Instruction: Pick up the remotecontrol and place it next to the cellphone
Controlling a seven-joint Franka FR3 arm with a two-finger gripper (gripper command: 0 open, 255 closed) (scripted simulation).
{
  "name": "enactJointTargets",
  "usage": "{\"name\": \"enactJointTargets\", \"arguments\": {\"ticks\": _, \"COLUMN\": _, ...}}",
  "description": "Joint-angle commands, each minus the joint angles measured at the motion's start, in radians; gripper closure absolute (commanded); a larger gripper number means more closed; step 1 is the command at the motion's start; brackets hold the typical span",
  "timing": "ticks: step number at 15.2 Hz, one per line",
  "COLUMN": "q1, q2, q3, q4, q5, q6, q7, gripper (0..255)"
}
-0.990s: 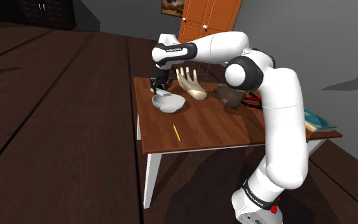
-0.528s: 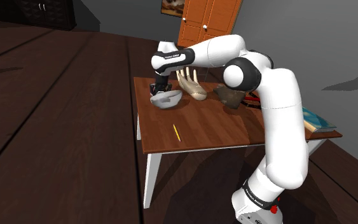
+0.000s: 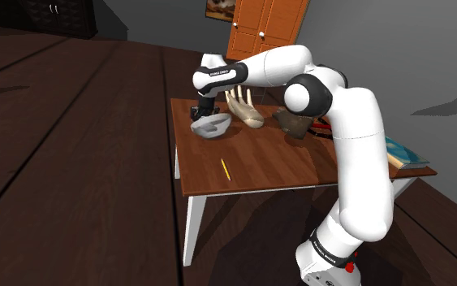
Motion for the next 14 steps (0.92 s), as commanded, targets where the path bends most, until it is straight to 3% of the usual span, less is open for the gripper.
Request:
{"name": "enactJointTargets", "arguments": {"ticks": 1, "q1": 0.000, "q2": 0.001, "q3": 0.000, "q4": -0.001, "q5": 0.000, "q6": 0.000, "q7": 0.000, "gripper": 0}}
{"name": "enactJointTargets", "arguments": {"ticks": 5, "q1": 0.000, "q2": 0.000, "q3": 0.000, "q4": -0.002, "q5": 0.000, "q6": 0.000, "q7": 0.000, "gripper": 0}}
{"name": "enactJointTargets", "arguments": {"ticks": 9, "q1": 0.001, "q2": -0.038, "q3": -0.004, "q4": 0.066, "q5": -0.007, "q6": -0.105, "q7": 0.005, "gripper": 0}}
{"name": "enactJointTargets", "arguments": {"ticks": 14, "q1": 0.001, "q2": -0.038, "q3": -0.004, "q4": 0.066, "q5": -0.007, "q6": -0.105, "q7": 0.005, "gripper": 0}}
